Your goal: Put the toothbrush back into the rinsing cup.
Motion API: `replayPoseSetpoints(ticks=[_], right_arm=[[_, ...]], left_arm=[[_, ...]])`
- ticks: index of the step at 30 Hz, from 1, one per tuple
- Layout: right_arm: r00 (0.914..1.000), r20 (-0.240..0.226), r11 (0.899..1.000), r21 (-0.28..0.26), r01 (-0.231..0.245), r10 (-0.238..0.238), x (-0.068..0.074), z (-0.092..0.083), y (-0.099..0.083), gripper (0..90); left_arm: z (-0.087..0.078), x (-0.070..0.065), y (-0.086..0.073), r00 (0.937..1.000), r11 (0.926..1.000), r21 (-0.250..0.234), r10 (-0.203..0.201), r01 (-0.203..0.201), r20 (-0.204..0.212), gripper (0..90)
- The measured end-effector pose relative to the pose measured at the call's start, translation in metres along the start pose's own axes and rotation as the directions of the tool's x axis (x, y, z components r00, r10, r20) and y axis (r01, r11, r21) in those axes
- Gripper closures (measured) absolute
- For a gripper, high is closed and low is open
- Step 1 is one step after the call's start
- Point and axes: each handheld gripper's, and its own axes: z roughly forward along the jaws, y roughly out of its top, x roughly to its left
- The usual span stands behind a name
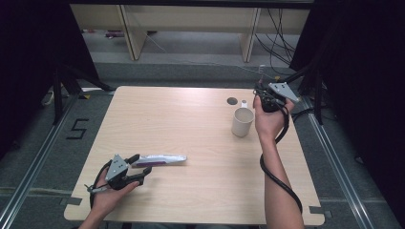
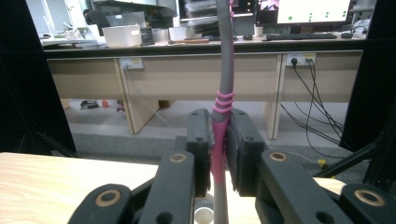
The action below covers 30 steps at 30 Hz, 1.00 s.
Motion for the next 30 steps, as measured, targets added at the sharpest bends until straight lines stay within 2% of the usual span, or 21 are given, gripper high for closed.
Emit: replayPoseSetpoints(ticks=[7,18,20,26,30], right_arm=[[1.0,-0.003,1.0,-0.017,0.0,0.0,0.002,0.005,0.001,80.4],[1.0,-0.005,1.0,-0.004,-0.003,0.003,0.002,0.014,0.006,80.4],[0.9998,-0.005,1.0,-0.007,-0.017,0.017,0.003,0.017,0.006,80.4],[1.0,-0.003,1.0,-0.006,-0.008,0.008,0.002,0.023,0.005,80.4],[0.9997,-0.007,1.0,0.003,-0.023,0.023,0.003,0.026,0.002,80.4]], left_arm=[[0.0,0.0,0.0,1.0,1.0,-0.002,-0.004,0.004,0.001,32.2],[0.0,0.0,0.0,1.0,1.0,-0.002,-0.004,0.004,0.001,32.2],[0.0,0.0,0.0,1.0,1.0,-0.002,-0.004,0.004,0.001,32.2],[0.0,0.0,0.0,1.0,1.0,0.0,-0.004,0.004,0.002,32.2],[0.0,0.0,0.0,1.0,1.0,0.001,-0.005,0.005,0.001,32.2]])
